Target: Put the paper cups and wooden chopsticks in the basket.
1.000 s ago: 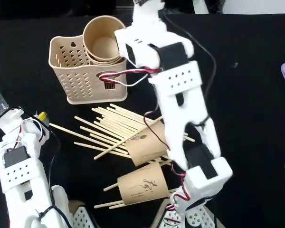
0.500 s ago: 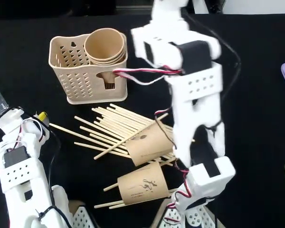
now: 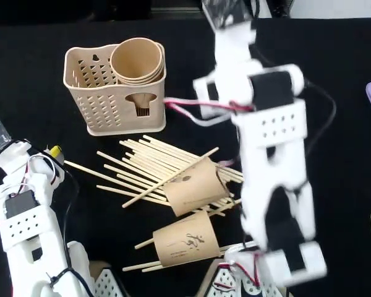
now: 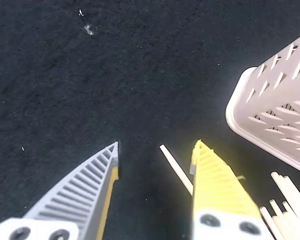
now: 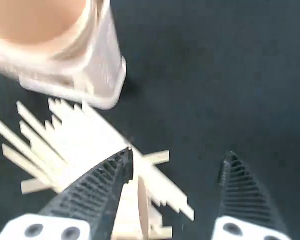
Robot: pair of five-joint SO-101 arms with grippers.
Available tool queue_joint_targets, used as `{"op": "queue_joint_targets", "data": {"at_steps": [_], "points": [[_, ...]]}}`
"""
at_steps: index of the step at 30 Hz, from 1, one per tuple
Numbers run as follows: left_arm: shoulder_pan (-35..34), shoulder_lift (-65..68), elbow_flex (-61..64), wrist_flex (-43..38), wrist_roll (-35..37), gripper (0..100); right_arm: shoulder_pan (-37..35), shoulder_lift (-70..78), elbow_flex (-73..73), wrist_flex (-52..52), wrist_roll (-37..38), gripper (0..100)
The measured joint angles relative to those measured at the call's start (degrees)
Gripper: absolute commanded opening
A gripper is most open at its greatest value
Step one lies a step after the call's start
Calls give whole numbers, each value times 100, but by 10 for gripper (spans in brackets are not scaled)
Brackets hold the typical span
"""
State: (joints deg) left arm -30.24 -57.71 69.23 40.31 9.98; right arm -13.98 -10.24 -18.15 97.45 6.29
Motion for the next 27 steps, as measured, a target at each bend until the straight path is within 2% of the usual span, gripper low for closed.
{"op": "queue_joint_targets", "data": {"at_steps": [7,13,19,22,27], "points": [[0,0,0,0,0,238,0,-1925,3912,-1389,510,273],[0,0,0,0,0,238,-9,-2549,5987,-2286,580,273],[0,0,0,0,0,238,-18,-2620,6435,-2664,651,268],[0,0,0,0,0,238,-334,-2655,6444,-2549,967,254],[0,0,0,0,0,238,-1116,-2637,6391,-2119,1626,109]]}}
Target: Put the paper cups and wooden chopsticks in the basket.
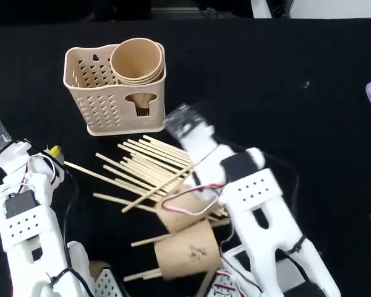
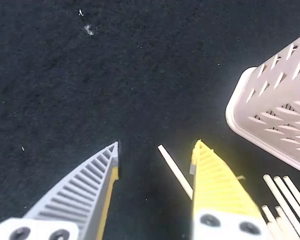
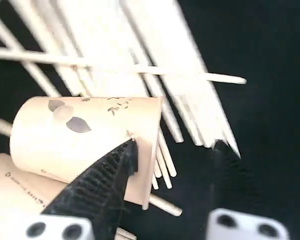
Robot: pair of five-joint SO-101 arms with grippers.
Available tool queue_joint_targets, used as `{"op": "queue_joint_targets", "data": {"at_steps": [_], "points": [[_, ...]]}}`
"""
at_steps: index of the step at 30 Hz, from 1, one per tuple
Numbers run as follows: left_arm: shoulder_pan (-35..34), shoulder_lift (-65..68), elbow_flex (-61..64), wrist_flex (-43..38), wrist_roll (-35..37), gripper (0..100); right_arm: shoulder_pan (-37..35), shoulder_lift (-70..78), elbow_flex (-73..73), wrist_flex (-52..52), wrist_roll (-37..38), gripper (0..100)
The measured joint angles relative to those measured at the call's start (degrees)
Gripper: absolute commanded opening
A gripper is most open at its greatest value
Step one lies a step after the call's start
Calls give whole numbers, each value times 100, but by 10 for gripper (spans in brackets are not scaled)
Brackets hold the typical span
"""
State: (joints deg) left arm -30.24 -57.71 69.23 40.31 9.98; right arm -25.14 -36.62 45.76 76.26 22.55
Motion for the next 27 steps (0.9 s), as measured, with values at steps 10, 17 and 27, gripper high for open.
{"op": "queue_joint_targets", "data": {"at_steps": [10,17,27], "points": [[0,0,0,0,0,238,-273,0,-97,668,484,11],[0,0,0,0,0,238,-273,35,-1064,1688,501,11],[0,0,0,0,0,238,-18,-308,-2453,2277,747,11]]}}
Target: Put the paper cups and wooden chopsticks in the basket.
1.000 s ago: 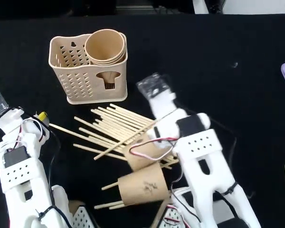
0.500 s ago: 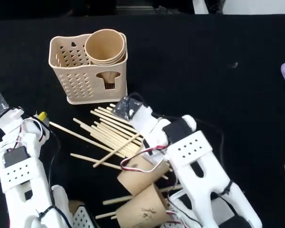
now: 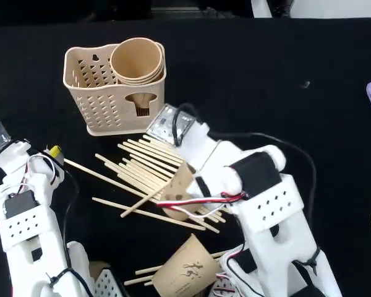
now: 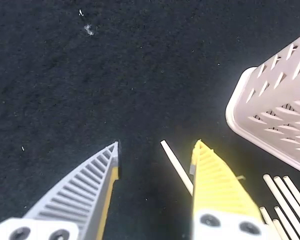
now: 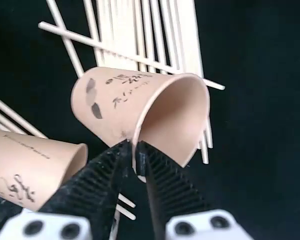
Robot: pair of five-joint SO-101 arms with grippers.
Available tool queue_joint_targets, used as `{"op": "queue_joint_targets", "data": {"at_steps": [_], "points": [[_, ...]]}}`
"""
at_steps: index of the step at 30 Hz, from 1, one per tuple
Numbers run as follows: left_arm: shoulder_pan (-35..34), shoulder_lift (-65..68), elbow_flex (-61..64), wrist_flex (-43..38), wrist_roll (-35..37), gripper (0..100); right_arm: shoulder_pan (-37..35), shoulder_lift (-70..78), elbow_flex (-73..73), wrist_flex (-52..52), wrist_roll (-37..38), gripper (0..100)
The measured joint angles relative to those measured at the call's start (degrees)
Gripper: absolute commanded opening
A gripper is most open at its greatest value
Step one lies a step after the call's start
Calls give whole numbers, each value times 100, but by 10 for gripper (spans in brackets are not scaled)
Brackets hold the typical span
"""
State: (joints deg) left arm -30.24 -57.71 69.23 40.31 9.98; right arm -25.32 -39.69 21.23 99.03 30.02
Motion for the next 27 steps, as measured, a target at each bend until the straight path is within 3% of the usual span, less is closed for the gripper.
{"op": "queue_joint_targets", "data": {"at_steps": [6,13,19,27], "points": [[0,0,0,0,0,238,835,0,431,-580,607,11],[0,0,0,0,0,238,246,0,1644,-1319,-299,14],[0,0,0,0,0,238,-97,0,1749,-1336,-563,136],[0,0,0,0,0,238,-97,0,2242,-1538,-580,41]]}}
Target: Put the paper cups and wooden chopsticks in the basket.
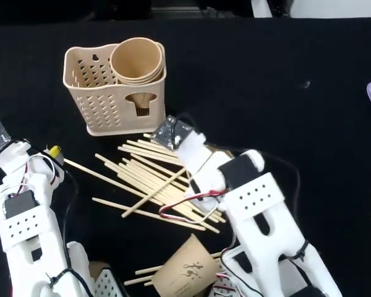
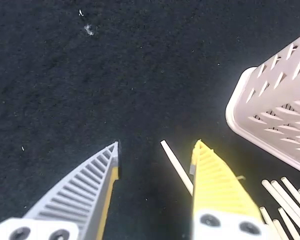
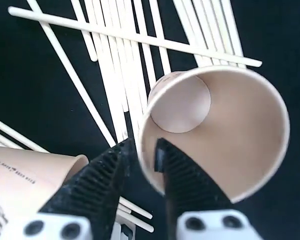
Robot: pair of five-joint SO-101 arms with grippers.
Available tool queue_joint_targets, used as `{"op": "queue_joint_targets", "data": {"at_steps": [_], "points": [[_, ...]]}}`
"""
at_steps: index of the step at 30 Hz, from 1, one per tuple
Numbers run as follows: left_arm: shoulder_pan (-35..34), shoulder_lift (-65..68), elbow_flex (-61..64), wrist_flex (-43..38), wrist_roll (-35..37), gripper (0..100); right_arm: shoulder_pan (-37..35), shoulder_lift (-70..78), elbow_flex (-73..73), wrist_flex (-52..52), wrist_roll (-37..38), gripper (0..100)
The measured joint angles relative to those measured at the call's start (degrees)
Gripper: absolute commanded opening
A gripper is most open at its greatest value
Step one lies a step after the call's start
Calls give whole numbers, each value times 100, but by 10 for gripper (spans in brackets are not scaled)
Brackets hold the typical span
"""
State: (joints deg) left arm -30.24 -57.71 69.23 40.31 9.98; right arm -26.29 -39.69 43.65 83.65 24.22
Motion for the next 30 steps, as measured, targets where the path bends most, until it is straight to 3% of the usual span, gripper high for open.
{"op": "queue_joint_targets", "data": {"at_steps": [7,15,18,23,30], "points": [[0,0,0,0,0,238,0,-211,-158,0,-9,10],[0,0,0,0,0,238,-26,-466,-3965,1002,0,11],[0,0,0,0,0,238,-53,-167,-5160,492,-88,11],[0,0,0,0,0,238,-273,1046,-5776,-659,-141,11],[0,0,0,0,0,238,-730,2796,-6980,-976,-132,11]]}}
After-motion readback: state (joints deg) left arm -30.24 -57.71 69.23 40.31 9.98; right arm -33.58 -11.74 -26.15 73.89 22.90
